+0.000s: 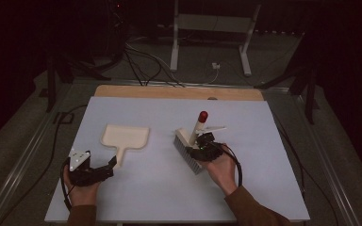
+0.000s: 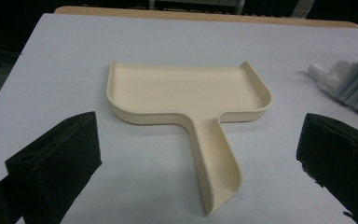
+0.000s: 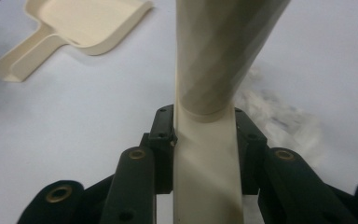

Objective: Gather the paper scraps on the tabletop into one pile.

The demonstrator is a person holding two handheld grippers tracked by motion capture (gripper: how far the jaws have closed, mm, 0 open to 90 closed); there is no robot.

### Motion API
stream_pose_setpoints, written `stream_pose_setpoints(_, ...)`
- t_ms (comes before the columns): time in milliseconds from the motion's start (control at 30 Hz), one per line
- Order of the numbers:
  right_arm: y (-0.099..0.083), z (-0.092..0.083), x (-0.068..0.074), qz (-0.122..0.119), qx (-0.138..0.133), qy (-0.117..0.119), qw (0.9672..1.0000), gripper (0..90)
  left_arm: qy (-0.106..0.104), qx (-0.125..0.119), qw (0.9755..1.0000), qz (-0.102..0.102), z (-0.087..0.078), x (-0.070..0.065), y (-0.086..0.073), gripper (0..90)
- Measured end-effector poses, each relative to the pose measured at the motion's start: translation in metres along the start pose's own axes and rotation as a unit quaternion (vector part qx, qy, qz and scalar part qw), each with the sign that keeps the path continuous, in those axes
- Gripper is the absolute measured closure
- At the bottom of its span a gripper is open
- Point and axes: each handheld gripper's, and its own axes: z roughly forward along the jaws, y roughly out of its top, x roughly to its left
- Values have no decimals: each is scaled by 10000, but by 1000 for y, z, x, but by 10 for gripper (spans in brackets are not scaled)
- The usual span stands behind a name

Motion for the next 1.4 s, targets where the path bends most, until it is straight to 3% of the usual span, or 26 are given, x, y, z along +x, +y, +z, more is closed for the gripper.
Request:
stream_pose_setpoints(233,1,-10,-10,161,-115,68,9998,668,-3,13,10000,8,0,0,0,4)
stream_pose_setpoints(533,13,-27,1,8,-364,570,9977,668,-1,-5,10000,-9,0,0,0,4)
stream_pose_setpoints(667,18,-33,-6,-224,-462,821,9953,668,0,0,10000,-23,0,1,0,5)
stream_pose_setpoints(733,20,-35,-11,-350,-489,833,9947,668,-3,-1,10000,-25,0,1,0,5)
stream_pose_setpoints(933,24,-44,-33,-957,-573,961,9891,668,-5,23,10000,0,1,0,0,5)
stream_pose_setpoints(1033,24,-49,-44,-1449,-621,1087,9815,668,3,30,10000,2,1,0,0,5)
stream_pose_setpoints(1167,20,-55,-56,-2154,-618,1266,9663,668,0,34,10000,3,1,0,0,5)
stream_pose_setpoints(1300,16,-60,-64,-2503,-497,1380,9570,668,-3,30,10000,-4,2,0,-1,4)
stream_pose_setpoints(1400,12,-64,-70,-2728,-446,1574,9481,668,-8,27,10000,-2,1,0,-1,5)
